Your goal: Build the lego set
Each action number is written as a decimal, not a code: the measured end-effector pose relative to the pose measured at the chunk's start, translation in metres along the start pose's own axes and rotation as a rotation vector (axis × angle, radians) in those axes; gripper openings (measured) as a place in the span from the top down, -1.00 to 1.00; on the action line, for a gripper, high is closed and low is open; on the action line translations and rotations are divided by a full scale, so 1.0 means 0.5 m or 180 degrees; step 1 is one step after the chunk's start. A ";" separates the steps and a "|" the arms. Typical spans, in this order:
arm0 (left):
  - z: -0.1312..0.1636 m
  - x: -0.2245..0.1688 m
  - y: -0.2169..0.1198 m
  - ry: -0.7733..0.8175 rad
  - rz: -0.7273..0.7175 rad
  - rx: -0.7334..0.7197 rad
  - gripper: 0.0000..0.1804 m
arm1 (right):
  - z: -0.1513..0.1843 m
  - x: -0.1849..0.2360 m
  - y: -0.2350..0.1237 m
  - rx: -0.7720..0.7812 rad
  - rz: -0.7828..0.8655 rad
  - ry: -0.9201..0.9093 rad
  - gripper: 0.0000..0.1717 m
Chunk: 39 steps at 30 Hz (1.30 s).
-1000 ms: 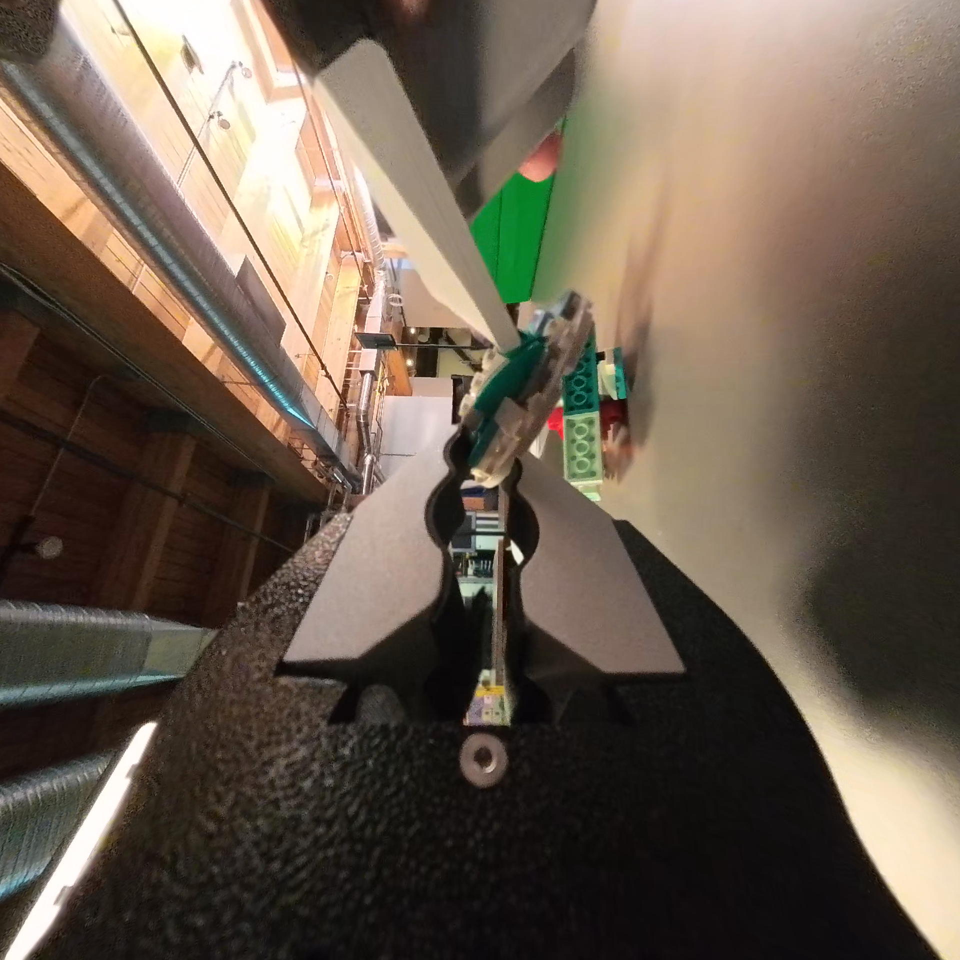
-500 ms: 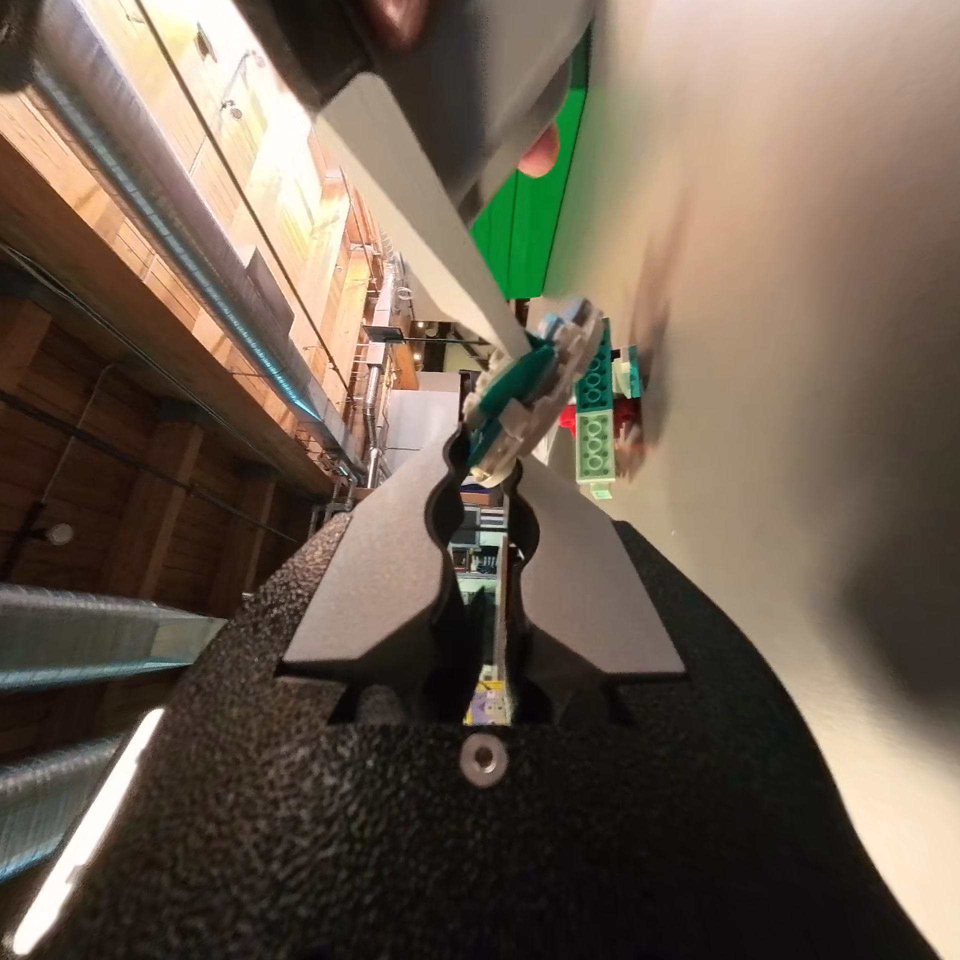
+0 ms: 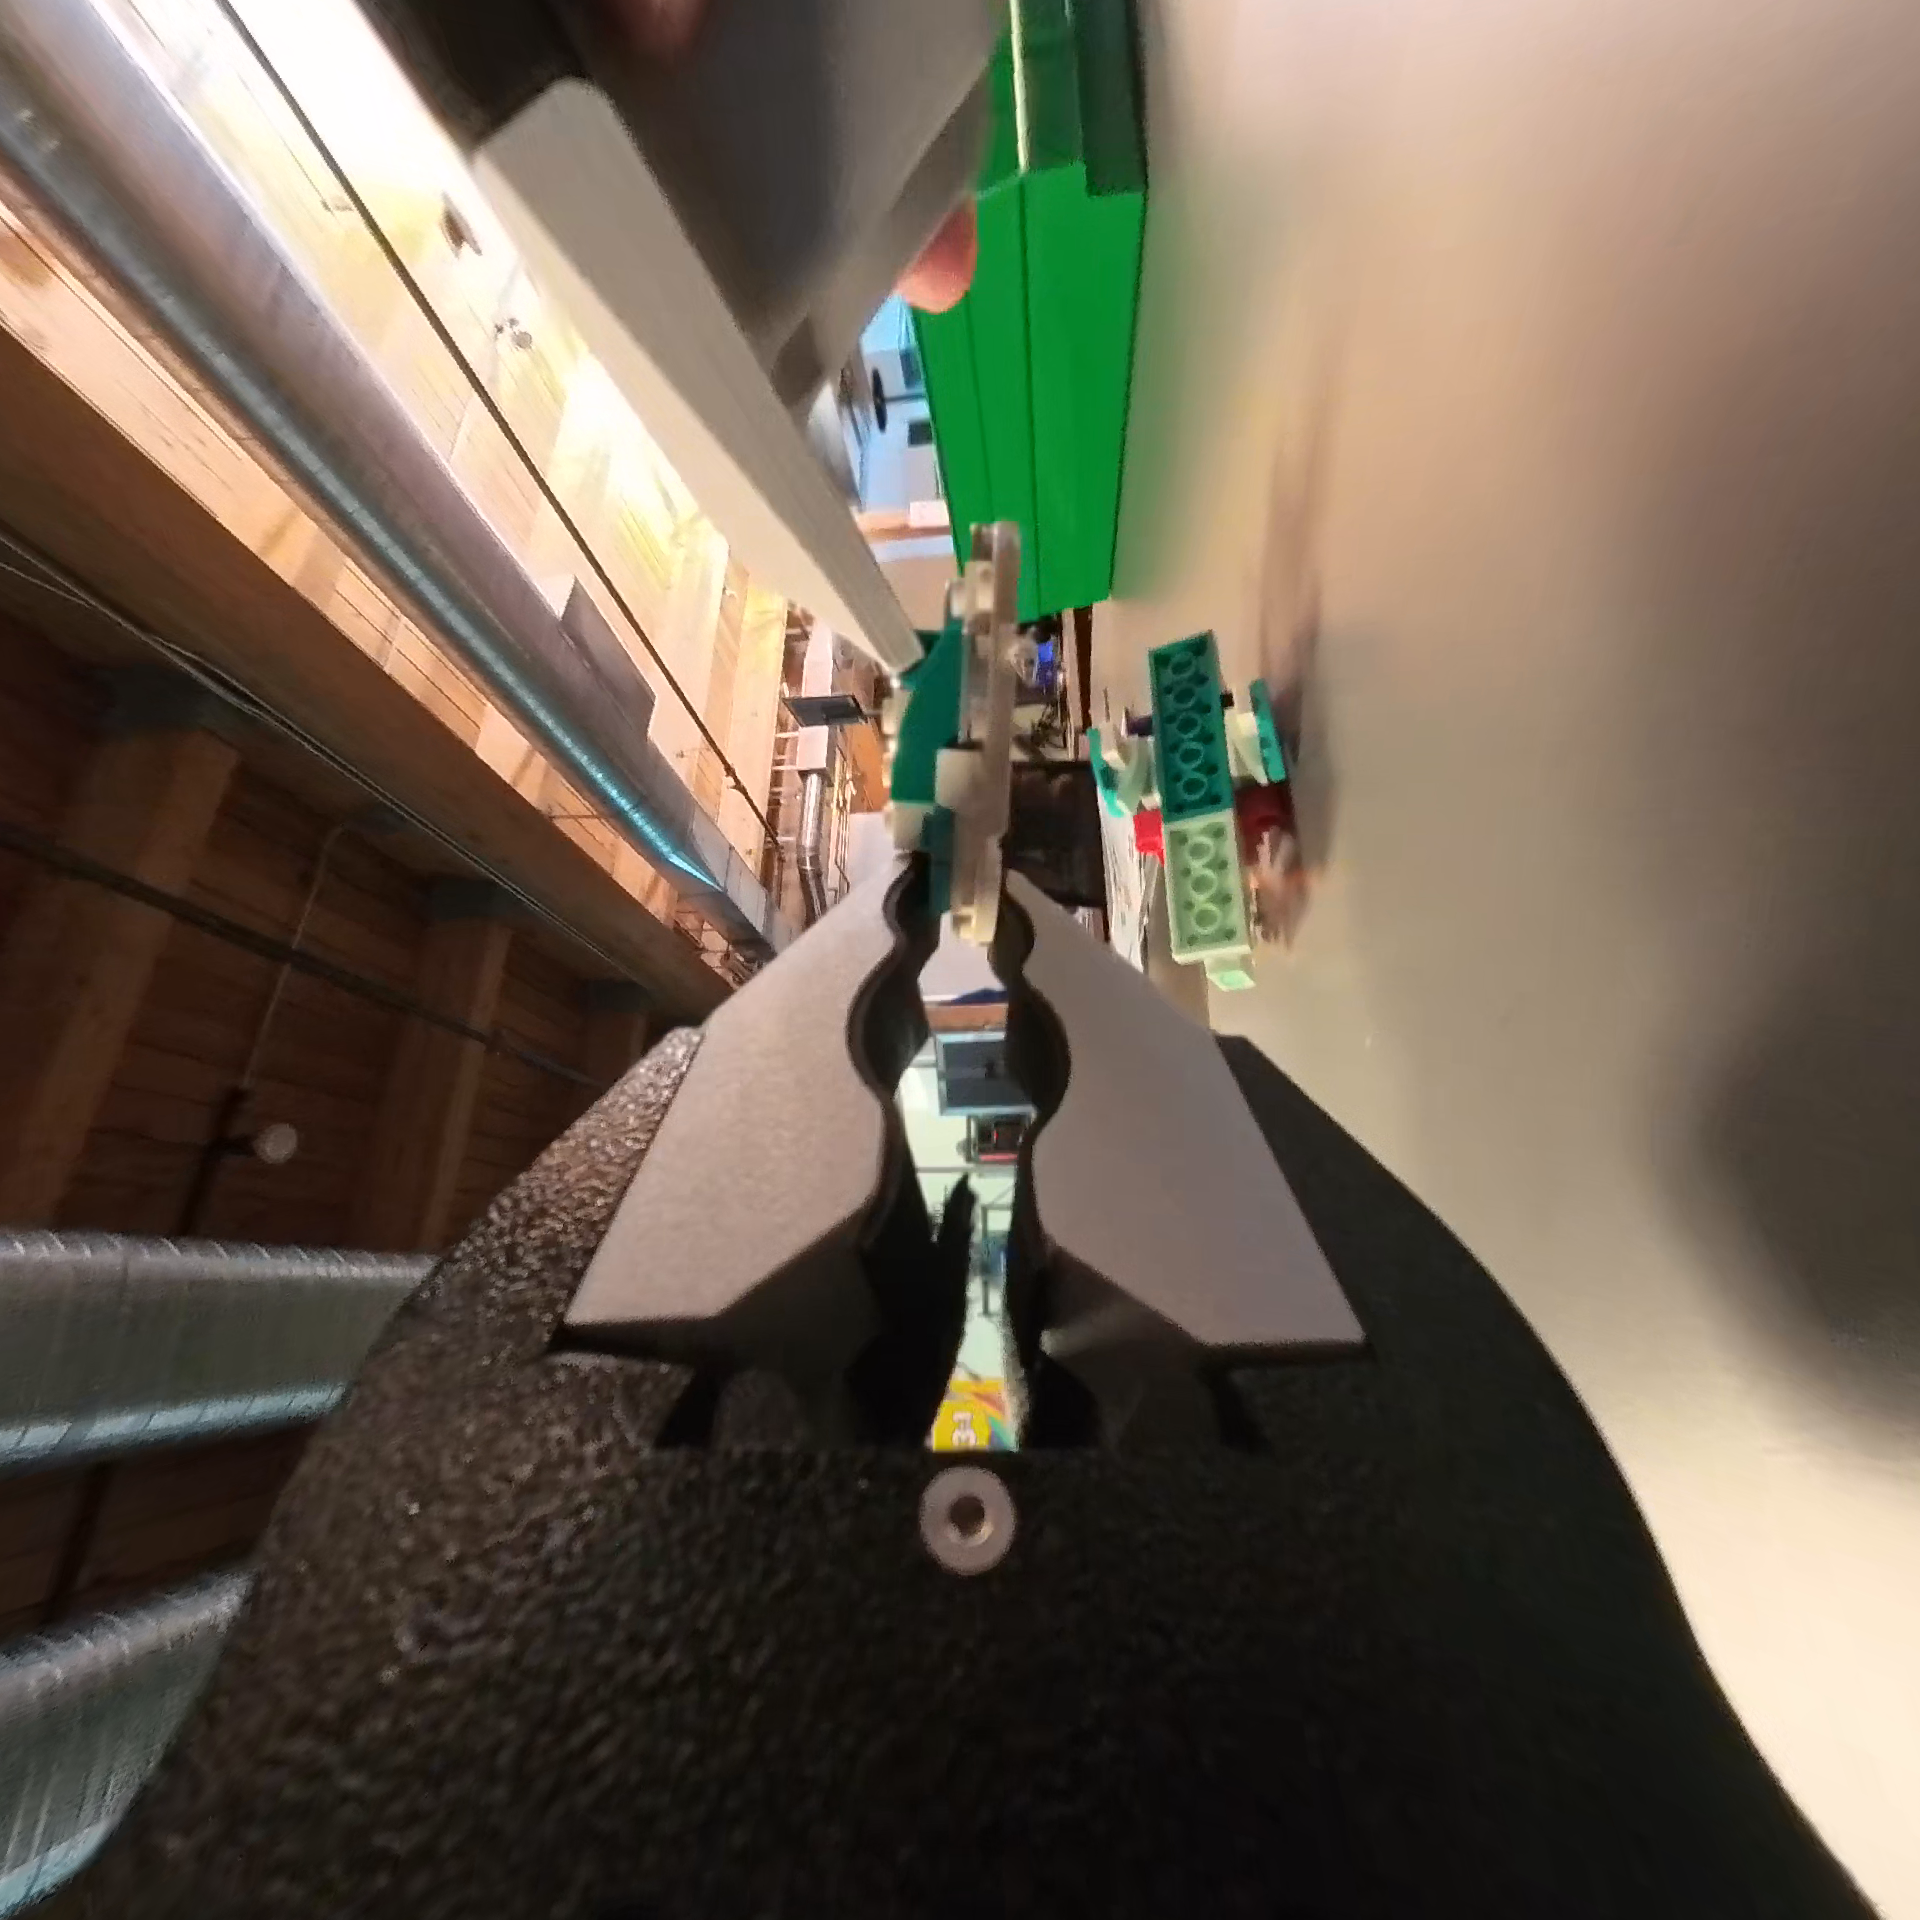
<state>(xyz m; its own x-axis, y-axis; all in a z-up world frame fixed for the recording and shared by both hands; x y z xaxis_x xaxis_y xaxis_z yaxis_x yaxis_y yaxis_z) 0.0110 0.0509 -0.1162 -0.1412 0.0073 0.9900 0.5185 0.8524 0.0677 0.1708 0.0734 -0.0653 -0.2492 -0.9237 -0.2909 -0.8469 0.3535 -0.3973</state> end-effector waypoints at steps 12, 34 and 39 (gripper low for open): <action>-0.004 0.008 -0.003 -0.0247 -0.0057 -0.0099 0.93 | 0.026 0.016 -0.010 -0.0803 0.0226 0.0090 0.95; -0.005 0.008 -0.002 -0.0186 -0.0019 -0.0011 0.94 | 0.039 -0.001 -0.002 -0.0886 0.0172 0.0604 0.97; -0.002 0.001 0.005 -0.0213 0.0085 0.0036 0.94 | 0.011 -0.013 -0.037 -0.1044 0.0066 0.0370 1.00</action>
<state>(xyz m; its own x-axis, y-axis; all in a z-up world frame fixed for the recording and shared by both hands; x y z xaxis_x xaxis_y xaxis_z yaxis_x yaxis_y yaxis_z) 0.0128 0.0525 -0.1153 -0.1839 0.0647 0.9808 0.5132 0.8574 0.0397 0.1906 0.0738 -0.0609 -0.3037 -0.9341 -0.1874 -0.9423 0.3236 -0.0860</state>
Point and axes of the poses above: each gripper's, where its closed fingertips meet, y out along the fingers, z out of its underside, x = y × z across the jaws, the point moved 10 cm from there along -y, back along the fingers, and after that the axes turned 13 degrees about -y, right-handed, at the moved point
